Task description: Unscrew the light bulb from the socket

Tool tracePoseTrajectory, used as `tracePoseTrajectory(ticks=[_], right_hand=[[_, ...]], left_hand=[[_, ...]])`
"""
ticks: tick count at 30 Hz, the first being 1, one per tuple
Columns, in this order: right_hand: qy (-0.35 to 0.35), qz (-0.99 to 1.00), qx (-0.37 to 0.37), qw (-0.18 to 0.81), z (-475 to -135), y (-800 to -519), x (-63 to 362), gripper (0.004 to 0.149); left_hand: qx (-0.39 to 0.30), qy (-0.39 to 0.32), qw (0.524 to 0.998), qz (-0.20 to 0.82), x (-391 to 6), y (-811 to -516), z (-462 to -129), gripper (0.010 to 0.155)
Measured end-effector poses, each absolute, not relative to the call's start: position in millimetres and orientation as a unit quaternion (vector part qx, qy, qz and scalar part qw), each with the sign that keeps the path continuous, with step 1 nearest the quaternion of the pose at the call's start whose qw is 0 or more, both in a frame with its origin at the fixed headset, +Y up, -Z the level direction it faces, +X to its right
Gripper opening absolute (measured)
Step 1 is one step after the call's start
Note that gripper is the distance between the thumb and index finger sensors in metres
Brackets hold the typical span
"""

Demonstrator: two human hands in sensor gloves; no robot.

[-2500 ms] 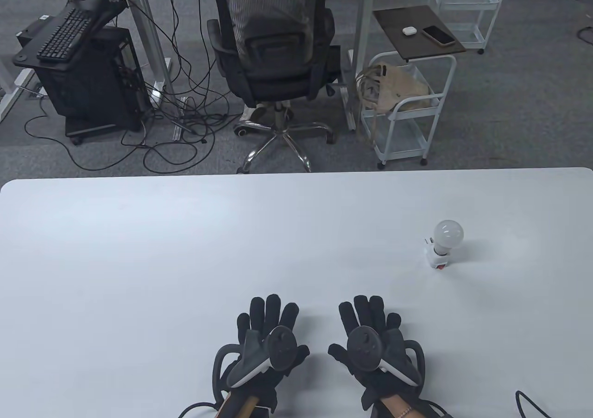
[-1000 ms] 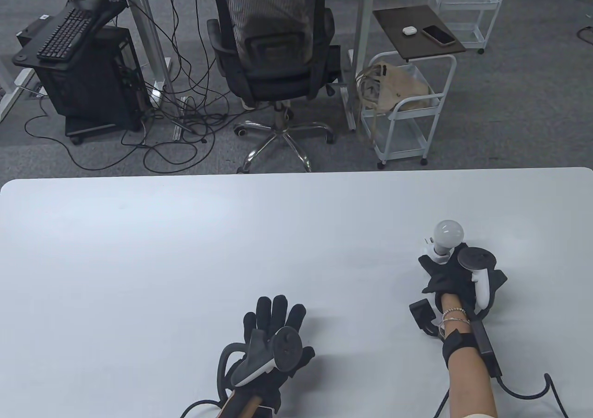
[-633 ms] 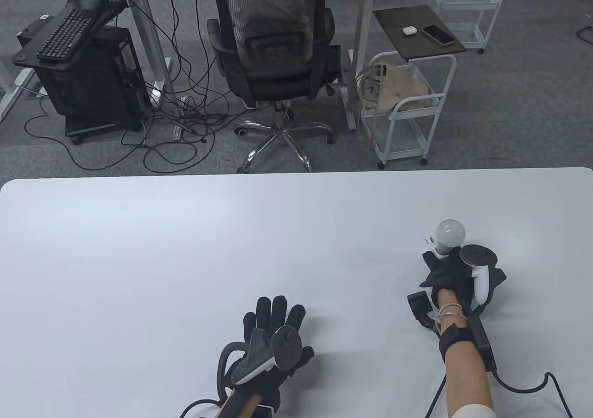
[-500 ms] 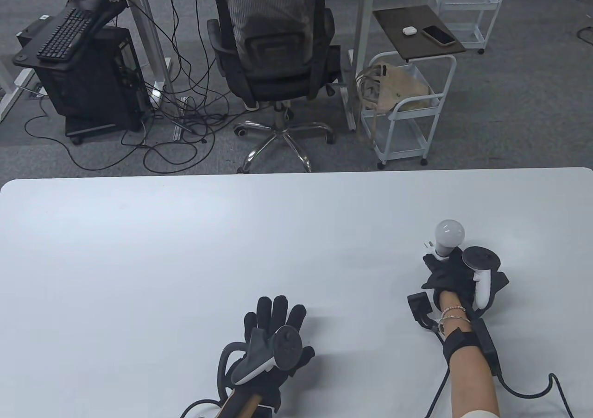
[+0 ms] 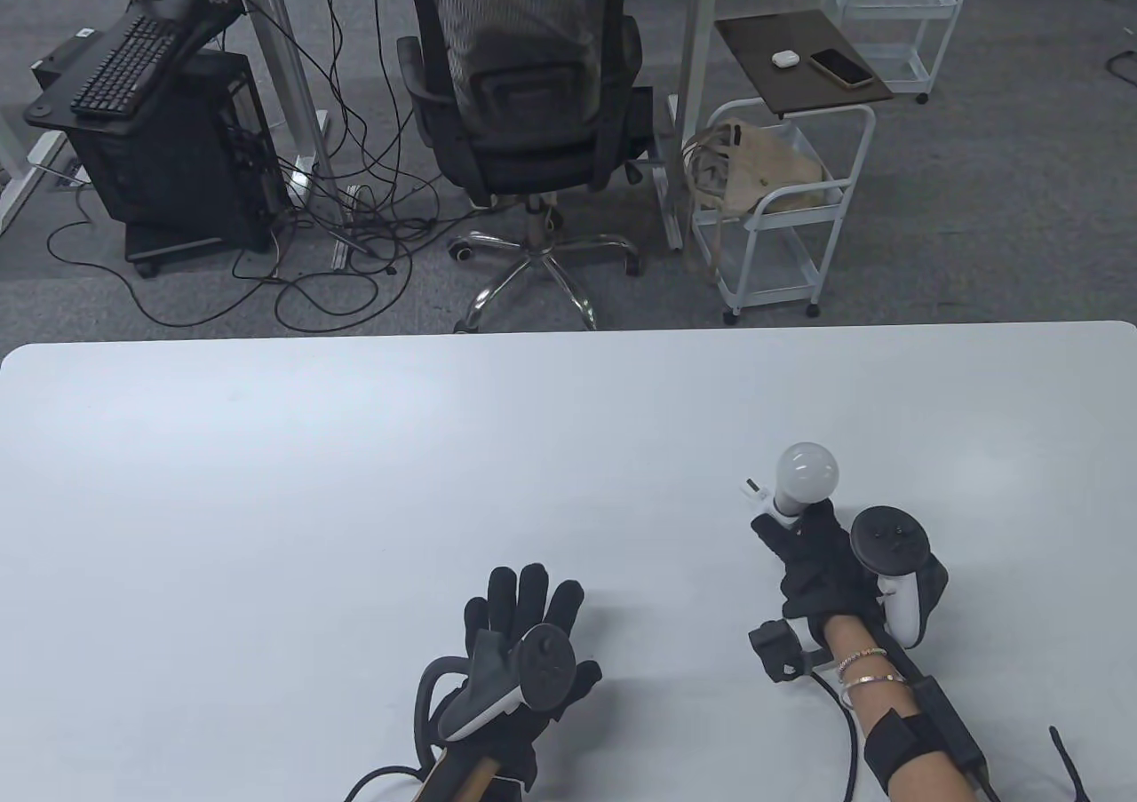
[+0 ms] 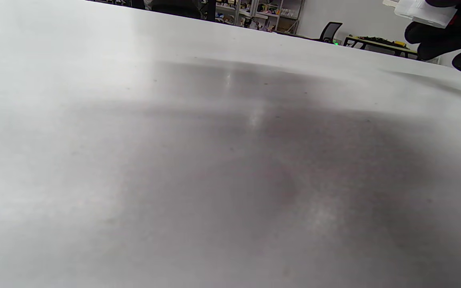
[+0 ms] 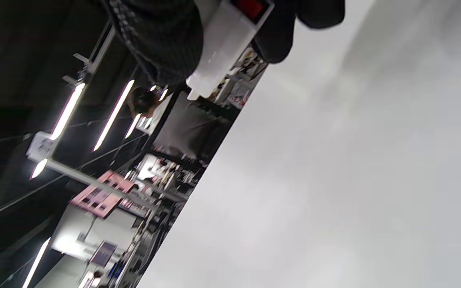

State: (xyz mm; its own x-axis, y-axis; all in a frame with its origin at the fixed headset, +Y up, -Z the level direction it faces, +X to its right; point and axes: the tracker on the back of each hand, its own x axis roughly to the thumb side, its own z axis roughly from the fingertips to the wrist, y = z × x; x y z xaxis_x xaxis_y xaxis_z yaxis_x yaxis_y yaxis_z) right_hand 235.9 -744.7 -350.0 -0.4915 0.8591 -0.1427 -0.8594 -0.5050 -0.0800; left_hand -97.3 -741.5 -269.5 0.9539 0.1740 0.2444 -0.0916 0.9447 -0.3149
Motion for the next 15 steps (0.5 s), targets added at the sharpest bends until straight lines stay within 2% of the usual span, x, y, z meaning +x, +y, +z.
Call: tracePoseTrajectory(ticks=[6, 11, 15], right_hand=[[0.005, 0.896, -0.002, 0.444, -319, -737, 198, 0.071], [-0.003, 0.908, 0.022, 0.419, -301, -733, 176, 0.072], [-0.016, 0.930, 0.051, 0.364, -285, -726, 158, 0.072]], left_hand=[[-0.153, -0.140, 0.974, 0.096, -100, -739, -269, 0.080], [-0.143, -0.140, 0.972, 0.119, -105, -736, -270, 0.079], [-0.125, -0.138, 0.969, 0.163, -111, -733, -271, 0.084]])
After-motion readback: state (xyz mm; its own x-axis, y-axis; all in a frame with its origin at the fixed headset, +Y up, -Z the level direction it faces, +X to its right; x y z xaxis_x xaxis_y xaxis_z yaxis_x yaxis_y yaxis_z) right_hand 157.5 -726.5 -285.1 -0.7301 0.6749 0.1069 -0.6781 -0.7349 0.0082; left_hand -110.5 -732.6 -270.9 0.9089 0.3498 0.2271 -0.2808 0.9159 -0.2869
